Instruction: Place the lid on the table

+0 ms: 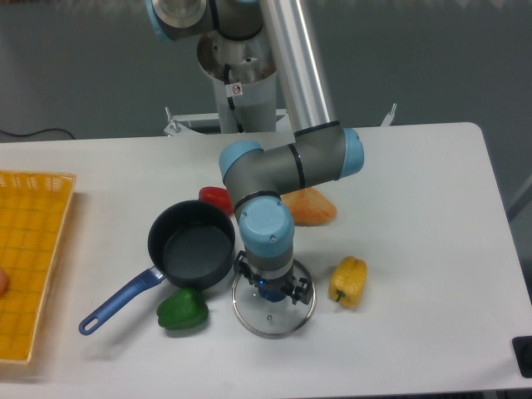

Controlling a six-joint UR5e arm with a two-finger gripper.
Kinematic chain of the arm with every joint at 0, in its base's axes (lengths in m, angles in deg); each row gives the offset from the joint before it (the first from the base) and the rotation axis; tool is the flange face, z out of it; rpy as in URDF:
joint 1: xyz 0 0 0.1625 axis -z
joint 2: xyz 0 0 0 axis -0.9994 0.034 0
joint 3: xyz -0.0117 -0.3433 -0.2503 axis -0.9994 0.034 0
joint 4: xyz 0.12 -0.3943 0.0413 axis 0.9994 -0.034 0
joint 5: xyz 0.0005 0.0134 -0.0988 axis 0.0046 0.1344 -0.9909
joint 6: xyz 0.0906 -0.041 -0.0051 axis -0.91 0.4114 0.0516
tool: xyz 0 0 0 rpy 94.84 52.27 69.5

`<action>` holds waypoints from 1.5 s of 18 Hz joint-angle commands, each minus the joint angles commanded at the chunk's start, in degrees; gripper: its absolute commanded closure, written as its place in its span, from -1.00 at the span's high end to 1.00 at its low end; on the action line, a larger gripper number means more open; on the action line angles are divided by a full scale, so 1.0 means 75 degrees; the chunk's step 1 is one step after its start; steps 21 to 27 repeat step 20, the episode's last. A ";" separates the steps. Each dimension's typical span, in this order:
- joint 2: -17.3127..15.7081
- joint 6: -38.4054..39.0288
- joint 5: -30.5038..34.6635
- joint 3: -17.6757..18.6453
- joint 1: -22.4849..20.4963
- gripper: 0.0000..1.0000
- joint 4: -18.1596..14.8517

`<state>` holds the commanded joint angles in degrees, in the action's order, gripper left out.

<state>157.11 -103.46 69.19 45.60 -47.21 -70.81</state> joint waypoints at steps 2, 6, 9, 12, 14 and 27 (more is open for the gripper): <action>-0.0188 -0.0279 0.0012 -0.0023 -0.0012 1.00 0.0000; -0.0761 -0.1812 0.0163 -0.0035 -0.0070 1.00 -0.0058; -0.1195 -0.2553 0.0585 0.0058 -0.0059 1.00 -0.0117; -0.1442 -0.2777 0.0586 0.0234 -0.0035 1.00 -0.0117; -0.1547 -0.2789 0.0586 0.0351 -0.0035 1.00 -0.0117; -0.1665 -0.2789 0.0586 0.0469 -0.0059 1.00 -0.0164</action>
